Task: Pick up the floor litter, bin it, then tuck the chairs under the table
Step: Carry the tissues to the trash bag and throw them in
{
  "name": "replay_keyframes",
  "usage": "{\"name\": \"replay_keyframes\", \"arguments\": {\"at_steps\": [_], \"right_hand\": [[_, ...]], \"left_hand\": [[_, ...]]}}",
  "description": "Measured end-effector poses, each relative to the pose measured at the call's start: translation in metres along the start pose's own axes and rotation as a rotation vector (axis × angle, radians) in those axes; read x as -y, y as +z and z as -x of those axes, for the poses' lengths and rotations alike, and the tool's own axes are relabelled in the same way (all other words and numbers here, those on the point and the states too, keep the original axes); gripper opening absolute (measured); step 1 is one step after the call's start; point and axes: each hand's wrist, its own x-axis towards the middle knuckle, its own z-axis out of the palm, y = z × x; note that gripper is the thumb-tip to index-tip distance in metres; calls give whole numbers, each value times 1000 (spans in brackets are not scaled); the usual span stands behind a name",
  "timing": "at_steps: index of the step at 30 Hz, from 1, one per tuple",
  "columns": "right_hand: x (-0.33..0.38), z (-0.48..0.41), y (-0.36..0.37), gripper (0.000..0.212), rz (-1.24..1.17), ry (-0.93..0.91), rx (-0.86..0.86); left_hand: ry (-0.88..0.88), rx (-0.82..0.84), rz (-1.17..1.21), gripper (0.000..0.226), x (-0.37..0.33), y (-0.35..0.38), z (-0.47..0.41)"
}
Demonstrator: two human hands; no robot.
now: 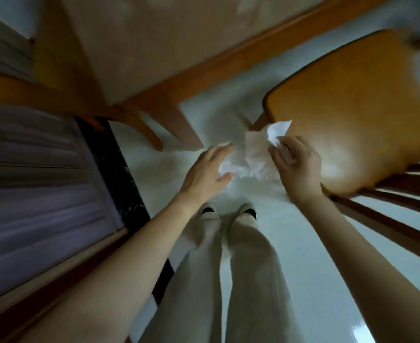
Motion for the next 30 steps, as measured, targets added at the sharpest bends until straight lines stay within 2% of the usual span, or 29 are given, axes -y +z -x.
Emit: {"name": "replay_keyframes", "arguments": {"at_steps": [3,9,12,17,22,26,30], "right_hand": [[78,16,-74,15,4,-37,-39],[215,34,-189,7,-25,-223,-154],[272,27,-233,10,-17,-359,-192],[337,9,-283,11,-42,-573,-266],[368,0,-297,11,-135,-701,-223],[373,5,-287,12,-173,-813,-42],[364,27,-264,14,-200,-916,169]], "left_hand": [[28,-81,4,64,-74,-79,40],[273,-323,23,60,-190,-213,98],[337,-439,23,59,-229,-271,118],[361,-673,-115,62,-264,-344,144],[268,-887,-172,61,-275,-367,174],[88,-1013,-174,59,-276,-345,211],[-101,-1107,-171,59,-276,-292,263]]}}
